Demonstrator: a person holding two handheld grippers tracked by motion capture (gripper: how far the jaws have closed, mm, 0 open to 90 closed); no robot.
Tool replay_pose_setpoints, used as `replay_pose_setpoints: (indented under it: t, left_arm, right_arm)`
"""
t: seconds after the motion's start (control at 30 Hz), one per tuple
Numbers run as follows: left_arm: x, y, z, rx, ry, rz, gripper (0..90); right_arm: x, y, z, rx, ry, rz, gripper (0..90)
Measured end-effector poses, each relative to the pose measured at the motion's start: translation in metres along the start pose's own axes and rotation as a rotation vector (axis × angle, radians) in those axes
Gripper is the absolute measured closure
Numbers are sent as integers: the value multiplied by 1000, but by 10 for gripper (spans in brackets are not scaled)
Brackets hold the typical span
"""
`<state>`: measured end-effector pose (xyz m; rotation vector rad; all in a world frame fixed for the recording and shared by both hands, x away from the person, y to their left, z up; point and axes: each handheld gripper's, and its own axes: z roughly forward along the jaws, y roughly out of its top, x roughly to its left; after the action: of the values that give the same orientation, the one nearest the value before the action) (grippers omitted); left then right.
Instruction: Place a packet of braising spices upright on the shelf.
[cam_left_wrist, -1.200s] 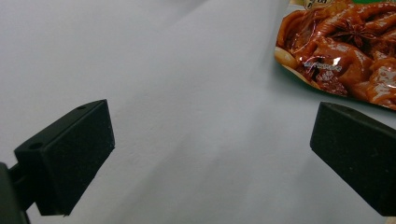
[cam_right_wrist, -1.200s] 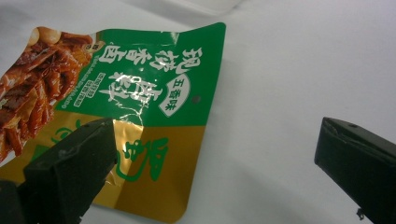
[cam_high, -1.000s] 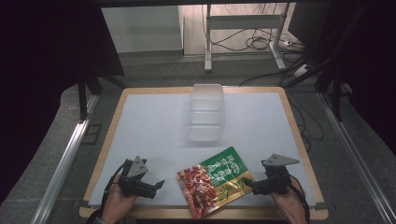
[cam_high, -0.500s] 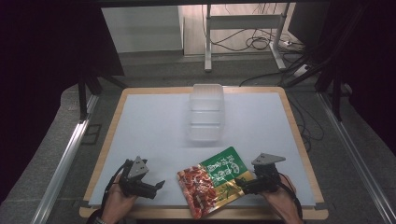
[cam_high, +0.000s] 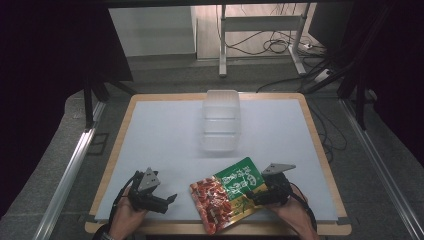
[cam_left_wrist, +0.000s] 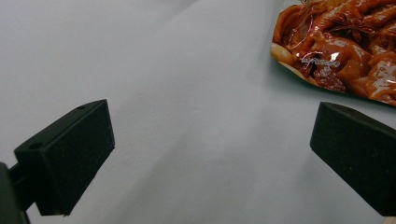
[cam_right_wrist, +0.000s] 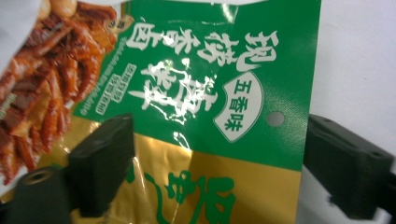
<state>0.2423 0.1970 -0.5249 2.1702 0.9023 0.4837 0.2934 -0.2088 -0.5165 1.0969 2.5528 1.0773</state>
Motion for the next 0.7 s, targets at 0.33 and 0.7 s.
replay_pose_setpoints:
  t: [0.33, 0.7]
  left_arm:
    - [-1, 0, 1, 3, 2, 3, 0]
    - [0, 0, 0, 1, 4, 4, 0]
  right_arm:
    - [15, 15, 8, 0, -46, -93, 536]
    - [20, 22, 15, 63, -109, -112, 888]
